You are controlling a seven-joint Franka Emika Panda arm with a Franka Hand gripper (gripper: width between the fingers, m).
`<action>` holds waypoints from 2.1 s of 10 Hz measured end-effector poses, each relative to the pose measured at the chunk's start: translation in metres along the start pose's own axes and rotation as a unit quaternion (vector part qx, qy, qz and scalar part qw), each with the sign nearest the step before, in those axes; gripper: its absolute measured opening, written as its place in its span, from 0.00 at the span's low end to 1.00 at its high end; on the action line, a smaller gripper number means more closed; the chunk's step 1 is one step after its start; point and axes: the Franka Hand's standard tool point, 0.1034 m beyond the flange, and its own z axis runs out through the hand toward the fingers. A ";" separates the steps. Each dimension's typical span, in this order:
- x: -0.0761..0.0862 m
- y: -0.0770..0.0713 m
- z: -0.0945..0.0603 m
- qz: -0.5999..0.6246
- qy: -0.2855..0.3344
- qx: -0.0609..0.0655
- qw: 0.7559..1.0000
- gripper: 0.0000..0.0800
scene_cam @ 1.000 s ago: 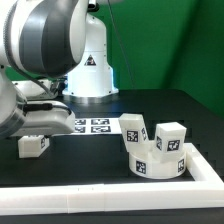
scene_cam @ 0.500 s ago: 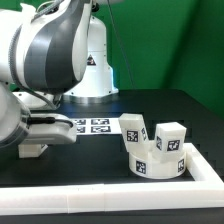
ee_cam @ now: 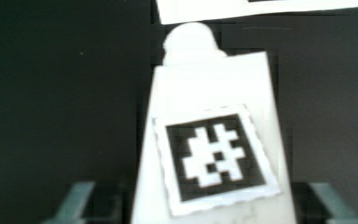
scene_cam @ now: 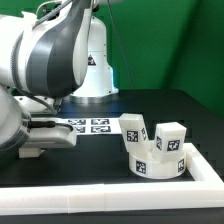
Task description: Assemble stool
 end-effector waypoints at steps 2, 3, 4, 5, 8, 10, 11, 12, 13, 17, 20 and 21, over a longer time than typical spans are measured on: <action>0.000 -0.001 0.000 0.000 0.000 0.000 1.000 0.41; 0.000 -0.001 0.000 0.000 0.000 0.000 1.000 0.41; 0.000 -0.001 0.000 0.000 0.000 0.000 1.000 0.41; 0.000 -0.001 -0.001 0.000 0.000 0.000 1.000 0.41; -0.014 -0.011 -0.026 -0.008 0.014 0.003 1.000 0.41; -0.039 -0.030 -0.054 -0.004 0.016 0.006 1.000 0.41; -0.053 -0.043 -0.069 0.013 0.019 0.006 1.000 0.41; -0.065 -0.059 -0.082 0.041 0.020 0.004 0.999 0.41; -0.059 -0.058 -0.083 0.032 0.035 0.002 0.999 0.41; -0.044 -0.057 -0.093 0.030 0.106 -0.004 0.994 0.41; -0.060 -0.078 -0.112 0.040 0.200 0.004 0.979 0.41; -0.067 -0.086 -0.116 0.041 0.233 0.007 0.972 0.41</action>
Offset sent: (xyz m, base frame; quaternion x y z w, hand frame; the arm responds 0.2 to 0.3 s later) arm 0.0019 0.0055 -0.0021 0.0037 0.0042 0.0032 1.0000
